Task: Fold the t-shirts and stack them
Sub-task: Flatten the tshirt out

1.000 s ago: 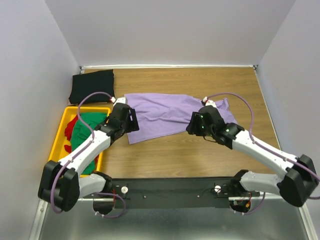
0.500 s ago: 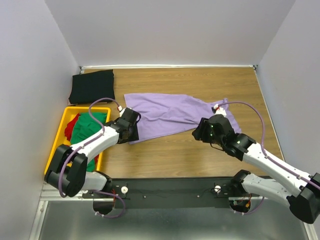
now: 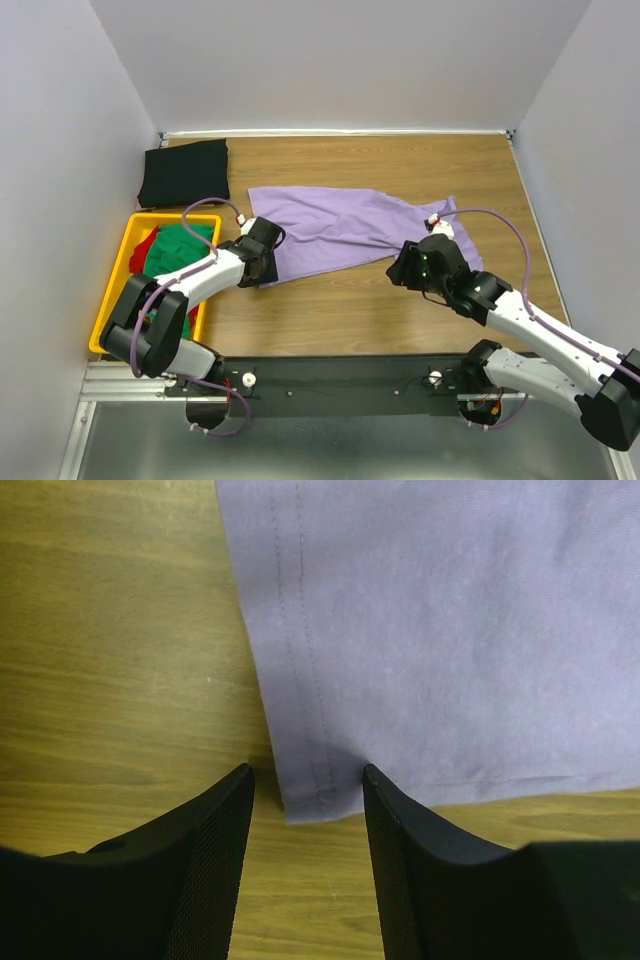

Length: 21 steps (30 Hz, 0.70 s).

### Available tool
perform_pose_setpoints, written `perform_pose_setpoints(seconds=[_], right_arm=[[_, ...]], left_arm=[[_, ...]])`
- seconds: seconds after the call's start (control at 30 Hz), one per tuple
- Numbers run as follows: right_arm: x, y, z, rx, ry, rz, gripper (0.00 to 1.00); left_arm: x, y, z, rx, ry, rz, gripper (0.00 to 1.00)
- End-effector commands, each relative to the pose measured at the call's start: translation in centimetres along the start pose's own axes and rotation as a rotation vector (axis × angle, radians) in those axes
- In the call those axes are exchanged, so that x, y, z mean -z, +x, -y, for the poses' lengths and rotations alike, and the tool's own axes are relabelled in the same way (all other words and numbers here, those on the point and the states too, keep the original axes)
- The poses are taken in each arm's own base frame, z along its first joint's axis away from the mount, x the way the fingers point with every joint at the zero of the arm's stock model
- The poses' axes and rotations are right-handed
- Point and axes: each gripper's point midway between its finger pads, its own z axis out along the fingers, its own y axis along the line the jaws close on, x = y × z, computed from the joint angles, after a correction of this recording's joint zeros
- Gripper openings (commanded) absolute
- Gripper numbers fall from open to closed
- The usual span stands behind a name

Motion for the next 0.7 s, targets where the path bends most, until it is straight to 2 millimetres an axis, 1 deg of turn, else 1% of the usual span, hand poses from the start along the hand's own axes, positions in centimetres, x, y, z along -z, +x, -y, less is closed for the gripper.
perform_pose_setpoints(seconds=[0.0, 0.03, 0.13, 0.2, 0.23, 0.27, 0.33, 0.37, 0.4, 0.43, 0.5, 0.53, 0.57, 0.6, 0.63, 0.67], right_arm=[[0.0, 0.0, 0.2, -0.017, 0.009, 0.014, 0.56], [0.0, 0.0, 0.3, -0.015, 0.012, 0.015, 0.56], [0.2, -0.4, 0.2, -0.024, 0.012, 0.031, 0.56], [0.4, -0.9, 0.6, -0.034, 0.024, 0.064, 0.57], [0.6, -1.0, 0.5, -0.039, 0.018, 0.071, 0.57], [0.7, -1.3, 0.8, -0.041, 0.029, 0.088, 0.57], [1.0, -1.7, 1.0, -0.043, 0.037, 0.109, 0.57], [1.3, -2.1, 1.4, -0.046, 0.057, 0.130, 0.59], [1.5, -2.4, 1.6, -0.059, 0.069, 0.144, 0.60], [1.6, -2.9, 2.2, -0.061, 0.105, 0.172, 0.63], [2.0, -3.6, 3.1, -0.063, 0.162, 0.192, 0.67], [2.1, -3.9, 3.6, -0.062, 0.191, 0.201, 0.68], [2.0, -4.4, 4.7, -0.053, 0.253, 0.205, 0.70], [1.8, -4.3, 5.5, -0.049, 0.288, 0.195, 0.70], [1.9, -4.9, 5.7, -0.052, 0.304, 0.198, 0.71], [1.6, -5.3, 6.9, -0.068, 0.350, 0.189, 0.71]], left_arm=[[-1.1, 0.9, -0.6, 0.001, -0.039, -0.018, 0.55], [-1.1, 1.1, -0.6, -0.002, -0.039, -0.025, 0.55], [-1.3, 1.5, -0.7, -0.004, -0.040, -0.041, 0.47], [-1.2, 1.6, -0.5, -0.002, -0.032, -0.044, 0.37], [-1.1, 1.8, -0.5, -0.003, -0.030, -0.047, 0.35], [-1.1, 1.7, -0.4, -0.002, -0.026, -0.044, 0.25], [-0.8, 1.6, -0.3, -0.005, -0.021, -0.041, 0.13], [-0.6, 1.2, -0.2, -0.004, -0.019, -0.030, 0.03], [-0.3, 1.1, -0.4, -0.014, -0.025, -0.029, 0.00], [0.3, 0.0, 0.0, -0.007, -0.015, -0.001, 0.00], [1.3, -1.3, -0.4, -0.019, -0.036, 0.040, 0.00], [2.2, -2.3, -0.3, -0.013, -0.028, 0.077, 0.00], [3.1, -3.7, -0.5, -0.010, -0.045, 0.120, 0.00], [3.8, -4.6, -0.3, 0.006, -0.037, 0.152, 0.00], [4.9, -6.0, 0.0, 0.003, -0.006, 0.203, 0.00], [5.5, -6.8, 0.4, -0.003, 0.021, 0.229, 0.00]])
